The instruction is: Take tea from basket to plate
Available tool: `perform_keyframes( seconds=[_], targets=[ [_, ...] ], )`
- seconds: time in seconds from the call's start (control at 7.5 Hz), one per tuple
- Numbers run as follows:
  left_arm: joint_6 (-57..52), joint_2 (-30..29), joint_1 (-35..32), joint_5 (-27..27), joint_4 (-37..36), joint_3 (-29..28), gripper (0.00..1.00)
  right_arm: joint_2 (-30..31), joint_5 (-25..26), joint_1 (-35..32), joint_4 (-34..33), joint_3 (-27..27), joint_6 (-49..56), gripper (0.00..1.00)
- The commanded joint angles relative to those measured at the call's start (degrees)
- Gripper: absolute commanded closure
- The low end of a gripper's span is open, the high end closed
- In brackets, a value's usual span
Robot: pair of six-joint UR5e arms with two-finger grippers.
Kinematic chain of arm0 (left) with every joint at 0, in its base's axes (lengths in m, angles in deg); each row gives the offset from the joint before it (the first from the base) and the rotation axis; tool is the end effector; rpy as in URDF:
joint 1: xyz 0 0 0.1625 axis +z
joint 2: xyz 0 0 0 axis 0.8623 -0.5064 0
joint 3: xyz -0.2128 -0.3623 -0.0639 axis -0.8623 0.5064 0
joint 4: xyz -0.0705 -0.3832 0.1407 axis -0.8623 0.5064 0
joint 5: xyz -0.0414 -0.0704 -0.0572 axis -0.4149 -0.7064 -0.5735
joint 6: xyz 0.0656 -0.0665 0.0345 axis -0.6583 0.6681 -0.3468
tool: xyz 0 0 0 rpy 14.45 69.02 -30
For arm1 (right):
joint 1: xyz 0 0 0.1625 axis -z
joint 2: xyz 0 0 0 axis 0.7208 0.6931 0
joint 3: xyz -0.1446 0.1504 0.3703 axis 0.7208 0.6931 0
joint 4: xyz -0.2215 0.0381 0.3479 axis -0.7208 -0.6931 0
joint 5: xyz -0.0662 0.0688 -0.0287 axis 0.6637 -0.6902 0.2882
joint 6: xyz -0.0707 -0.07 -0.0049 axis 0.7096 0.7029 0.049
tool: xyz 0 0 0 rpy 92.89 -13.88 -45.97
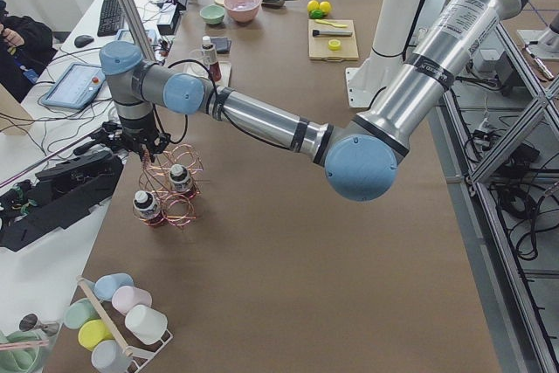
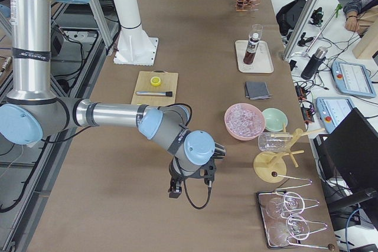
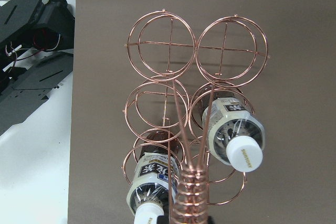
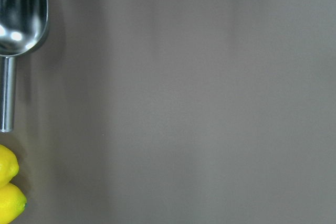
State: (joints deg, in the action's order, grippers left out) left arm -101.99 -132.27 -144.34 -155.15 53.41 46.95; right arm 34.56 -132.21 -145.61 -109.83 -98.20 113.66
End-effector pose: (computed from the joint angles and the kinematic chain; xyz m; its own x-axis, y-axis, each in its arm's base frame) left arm -0.0029 -0.7247 0.4231 0.1756 0.9818 0.0718 -0.7280 0.0804 0.6809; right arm 0.1357 -0.3857 0.6943 0.7013 0.0050 0.7129 0.1898 0.9626 -0.1935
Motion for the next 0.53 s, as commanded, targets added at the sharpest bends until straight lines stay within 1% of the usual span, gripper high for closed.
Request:
perform_keyframes(
  seconds=[0.0,0.13,0.27,0.4],
  targets=[
    [0.4,0.0,0.0,0.1,0.4,-0.1,1.00,0.2,0.6,-0.7,0.5,1.1,-0.2,0.00],
    [0.3,0.0,0.0,0.1,0.4,0.0,0.76,-0.1,0.7,-0.7,0.9,1.7,-0.4,0.00],
    [0.4,0.2,0.0,0.0,0.4,0.1,0.03,-1.1,2.0,-0.6,1.0,0.9,-4.9,0.00],
    [0.9,0.3,0.0,-0.1,0.4,0.1,0.02,-2.2,3.7,1.6,4.9,0.9,-12.7,0.00]
  ],
)
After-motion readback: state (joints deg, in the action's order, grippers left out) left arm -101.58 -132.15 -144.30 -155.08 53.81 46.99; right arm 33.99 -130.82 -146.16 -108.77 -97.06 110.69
